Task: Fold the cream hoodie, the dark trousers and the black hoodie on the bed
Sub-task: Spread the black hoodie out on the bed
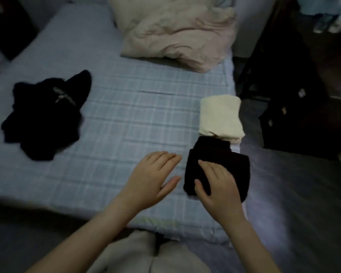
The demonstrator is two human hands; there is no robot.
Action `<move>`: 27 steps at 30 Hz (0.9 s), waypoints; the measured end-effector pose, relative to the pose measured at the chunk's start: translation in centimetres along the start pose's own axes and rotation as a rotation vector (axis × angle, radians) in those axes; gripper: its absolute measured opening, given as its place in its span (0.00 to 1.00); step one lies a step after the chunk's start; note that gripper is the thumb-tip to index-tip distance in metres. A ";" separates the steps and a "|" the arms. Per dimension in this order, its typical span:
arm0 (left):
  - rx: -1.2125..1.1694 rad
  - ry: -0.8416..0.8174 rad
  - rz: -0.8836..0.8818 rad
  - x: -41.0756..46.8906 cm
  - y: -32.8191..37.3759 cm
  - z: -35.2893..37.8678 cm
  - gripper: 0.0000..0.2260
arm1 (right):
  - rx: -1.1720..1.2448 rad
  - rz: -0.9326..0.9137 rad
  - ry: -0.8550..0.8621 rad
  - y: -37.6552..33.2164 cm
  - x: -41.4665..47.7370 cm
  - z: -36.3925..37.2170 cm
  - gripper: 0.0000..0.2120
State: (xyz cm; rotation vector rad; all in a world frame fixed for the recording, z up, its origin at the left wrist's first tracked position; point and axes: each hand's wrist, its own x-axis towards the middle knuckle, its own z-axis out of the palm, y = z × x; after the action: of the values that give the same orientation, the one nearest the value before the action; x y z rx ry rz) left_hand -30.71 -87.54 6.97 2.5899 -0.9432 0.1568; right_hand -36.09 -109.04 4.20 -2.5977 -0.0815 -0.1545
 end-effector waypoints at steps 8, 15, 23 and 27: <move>0.041 0.008 -0.347 -8.6 -5.5 -3.0 0.21 | 0.039 -0.163 -0.222 -8.0 3.6 5.6 0.23; 0.108 0.208 -0.641 -17.5 -9.9 -9.1 0.22 | 0.071 -0.453 -0.255 -19.2 6.9 8.8 0.26; 0.166 0.165 -0.875 -36.3 -19.0 -13.6 0.22 | 0.068 -0.627 -0.331 -35.9 4.3 21.6 0.27; 0.186 0.131 -0.989 -45.5 -24.1 -17.7 0.23 | 0.063 -0.615 -0.426 -45.3 2.5 27.6 0.27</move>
State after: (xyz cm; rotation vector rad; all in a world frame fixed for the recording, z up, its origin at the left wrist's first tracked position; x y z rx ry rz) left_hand -49.90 -36.61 5.36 2.8378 0.4643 0.1361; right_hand -35.03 -55.95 3.96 -2.4179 -1.0158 0.1846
